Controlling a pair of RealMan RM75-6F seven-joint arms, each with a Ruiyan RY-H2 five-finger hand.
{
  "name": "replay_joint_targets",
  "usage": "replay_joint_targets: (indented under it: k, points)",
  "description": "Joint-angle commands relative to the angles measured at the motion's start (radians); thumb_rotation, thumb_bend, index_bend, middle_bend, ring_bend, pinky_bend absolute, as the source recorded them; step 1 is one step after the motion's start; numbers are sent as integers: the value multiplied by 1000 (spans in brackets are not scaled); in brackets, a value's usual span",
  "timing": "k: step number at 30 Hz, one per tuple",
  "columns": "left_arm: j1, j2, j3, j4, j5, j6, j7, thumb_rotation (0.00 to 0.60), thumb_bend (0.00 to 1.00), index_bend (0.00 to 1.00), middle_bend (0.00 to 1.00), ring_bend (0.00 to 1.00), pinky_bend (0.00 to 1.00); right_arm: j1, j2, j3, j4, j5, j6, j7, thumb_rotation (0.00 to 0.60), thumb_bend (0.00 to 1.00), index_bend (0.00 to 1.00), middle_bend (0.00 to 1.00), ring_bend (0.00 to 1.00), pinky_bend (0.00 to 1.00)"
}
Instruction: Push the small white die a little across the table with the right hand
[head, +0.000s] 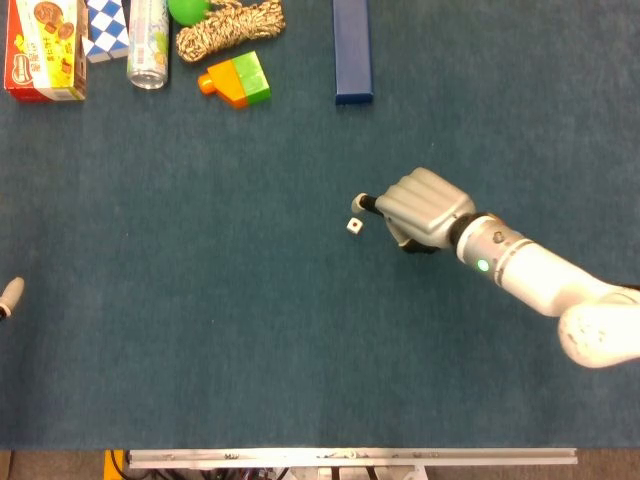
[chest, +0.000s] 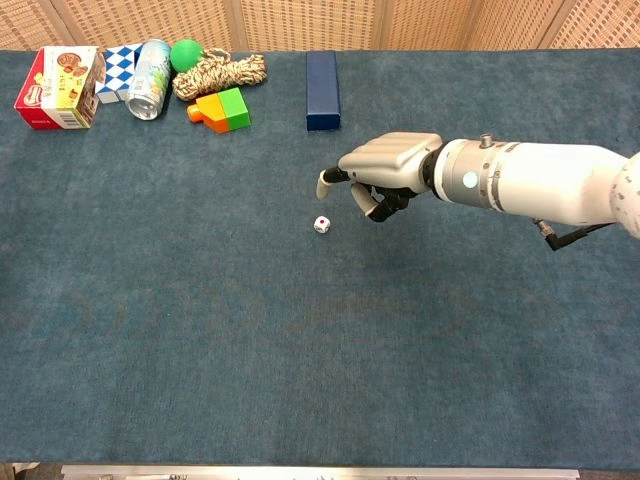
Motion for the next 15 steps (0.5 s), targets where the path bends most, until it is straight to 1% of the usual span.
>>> replay_joint_targets:
  k: [1, 8, 15]
  points:
    - [0, 0, 0, 0, -1, -1, 1, 600, 220, 139, 145, 166, 98, 26, -31, -14, 31, 32, 7, -5, 600, 1000, 217, 1000, 1000, 1000]
    - [1, 1, -1, 1, -3, -1, 0, 600, 220, 139, 145, 166, 98, 72, -89, -32, 89, 78, 1, 8, 600, 1000, 217, 1000, 1000, 1000]
    - [5, 0, -1, 7, -7, 2, -2, 600, 220, 139, 144, 166, 98, 98, -123, -57, 120, 95, 0, 15, 600, 1000, 217, 1000, 1000, 1000]
